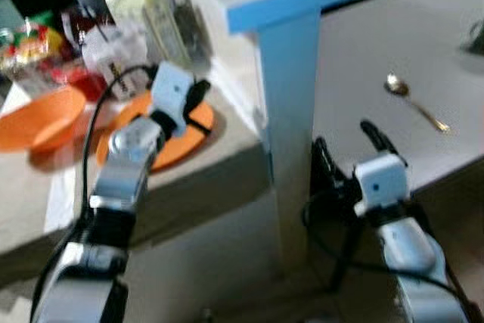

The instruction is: Setting the table

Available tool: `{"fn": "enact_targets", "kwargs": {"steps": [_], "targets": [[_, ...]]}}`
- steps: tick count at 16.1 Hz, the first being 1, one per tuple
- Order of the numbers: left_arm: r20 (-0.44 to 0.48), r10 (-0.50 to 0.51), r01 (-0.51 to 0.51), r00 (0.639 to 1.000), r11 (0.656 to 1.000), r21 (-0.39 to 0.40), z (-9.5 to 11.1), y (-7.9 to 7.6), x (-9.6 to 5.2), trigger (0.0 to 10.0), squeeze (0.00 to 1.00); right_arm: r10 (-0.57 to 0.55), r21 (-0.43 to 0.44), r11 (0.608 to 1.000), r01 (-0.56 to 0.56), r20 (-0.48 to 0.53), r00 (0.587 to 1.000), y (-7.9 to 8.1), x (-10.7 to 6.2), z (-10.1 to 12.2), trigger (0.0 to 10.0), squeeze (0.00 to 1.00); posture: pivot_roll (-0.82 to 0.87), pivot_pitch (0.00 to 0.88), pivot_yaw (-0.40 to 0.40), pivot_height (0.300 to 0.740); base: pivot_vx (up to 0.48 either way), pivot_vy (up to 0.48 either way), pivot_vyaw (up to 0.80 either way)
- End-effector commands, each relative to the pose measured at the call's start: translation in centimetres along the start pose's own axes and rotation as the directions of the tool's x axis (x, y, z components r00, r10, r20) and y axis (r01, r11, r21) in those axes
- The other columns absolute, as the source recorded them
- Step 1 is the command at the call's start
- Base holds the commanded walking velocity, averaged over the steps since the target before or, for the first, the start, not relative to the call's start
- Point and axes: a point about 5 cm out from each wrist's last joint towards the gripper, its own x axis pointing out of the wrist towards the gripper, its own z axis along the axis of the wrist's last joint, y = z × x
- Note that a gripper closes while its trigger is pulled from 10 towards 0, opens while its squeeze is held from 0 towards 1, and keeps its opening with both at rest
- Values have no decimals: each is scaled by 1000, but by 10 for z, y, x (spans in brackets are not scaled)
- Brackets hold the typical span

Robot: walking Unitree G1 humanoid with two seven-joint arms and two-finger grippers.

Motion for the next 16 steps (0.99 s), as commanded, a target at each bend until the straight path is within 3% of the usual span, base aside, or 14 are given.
{"fn": "enact_targets", "kwargs": {"steps": [1, 2, 7, 13, 16], "targets": [[-34, 37, -37, 999, 999, 2, -5, 14, -2, 10000, 0, 27, 2, 1000, -28, 18, 999, 7, 2, 5, 10000, 0, -213, 3, 148, 708, 0, 0, 0], [-41, 29, -29, 999, 1000, 9, -4, 15, 1, 10000, 1000, 28, 1, 1000, -28, 19, 999, 7, 2, 5, 10000, 0, -214, 1, 148, 708, 0, 0, 0], [-37, 26, -25, 999, 999, 32, 3, 24, 17, 10000, 1000, 24, -4, 1000, -24, 23, 999, 8, 1, 6, 10000, 0, -223, 0, 155, 708, 0, 0, 0], [-70, -56, 59, 996, 997, 47, 1, 11, 30, 10000, 1000, 23, -9, 1000, -23, 22, 999, 10, -2, 7, 10000, 0, -236, 0, 161, 708, 0, 0, 0], [-100, -53, 53, 994, 999, 2, 4, 11, 43, 10000, 1000, 26, -13, 1000, -26, 24, 999, 9, -3, 8, 10000, 0, -248, 0, 161, 708, 0, 0, 0]]}}
